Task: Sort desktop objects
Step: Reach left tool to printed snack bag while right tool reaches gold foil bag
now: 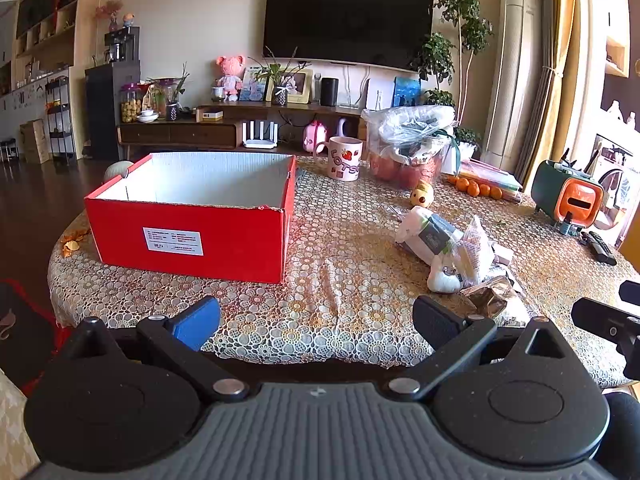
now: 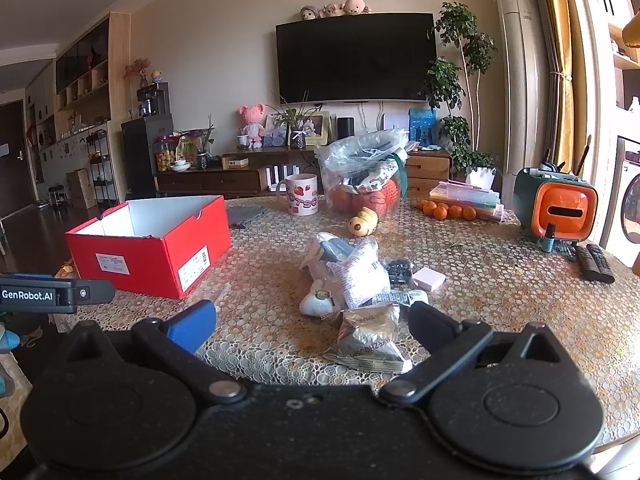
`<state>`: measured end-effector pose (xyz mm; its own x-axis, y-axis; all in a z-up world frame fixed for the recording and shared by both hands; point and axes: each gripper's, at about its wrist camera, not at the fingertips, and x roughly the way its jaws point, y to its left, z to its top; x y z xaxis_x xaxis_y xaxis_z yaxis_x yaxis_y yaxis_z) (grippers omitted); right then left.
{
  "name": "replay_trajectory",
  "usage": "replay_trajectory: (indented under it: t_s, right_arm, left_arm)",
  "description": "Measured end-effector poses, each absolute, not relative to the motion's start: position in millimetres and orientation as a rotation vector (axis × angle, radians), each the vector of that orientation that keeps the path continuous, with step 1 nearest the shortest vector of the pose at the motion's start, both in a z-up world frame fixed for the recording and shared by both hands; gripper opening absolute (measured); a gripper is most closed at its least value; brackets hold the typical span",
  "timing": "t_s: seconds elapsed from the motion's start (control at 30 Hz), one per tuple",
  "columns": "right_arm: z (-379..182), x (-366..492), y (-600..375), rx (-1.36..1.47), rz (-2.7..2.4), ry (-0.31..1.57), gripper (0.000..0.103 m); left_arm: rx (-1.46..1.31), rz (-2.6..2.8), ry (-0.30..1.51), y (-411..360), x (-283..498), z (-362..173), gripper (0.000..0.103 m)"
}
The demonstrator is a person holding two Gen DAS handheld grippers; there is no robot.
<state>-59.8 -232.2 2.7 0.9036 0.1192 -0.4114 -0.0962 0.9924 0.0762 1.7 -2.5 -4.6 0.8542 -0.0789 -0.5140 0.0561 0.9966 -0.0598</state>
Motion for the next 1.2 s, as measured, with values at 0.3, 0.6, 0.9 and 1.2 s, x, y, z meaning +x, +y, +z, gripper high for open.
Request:
replay_trajectory:
  t_s: [0.3, 0.6, 0.9, 1.2]
  right_arm:
    - [1.2, -57.3, -227.6, 0.016, 0.115, 0.422, 0.102]
    - [-11.7, -30.4, -237.3, 0.000, 0.082, 0.447, 0.096]
    - [-45.6, 9.0, -246.0, -0.055, 0.051, 0.500, 0.090]
    - [-74.2, 42.9, -260.6, -0.052, 0.033, 0.570, 0.084]
  left_arm:
    - [0.024, -0.111, 0.549, -13.5, 12.7, -7.2, 0.103]
    - [0.070, -0.155, 0.537, -38.6, 53.2, -13.8, 0.103]
    - [0.080, -0.229, 0.547, -76.3, 96.3, -25.8, 0.103]
    - [0.079, -0.306, 0.583, -121.5, 138.6, -38.0, 0.103]
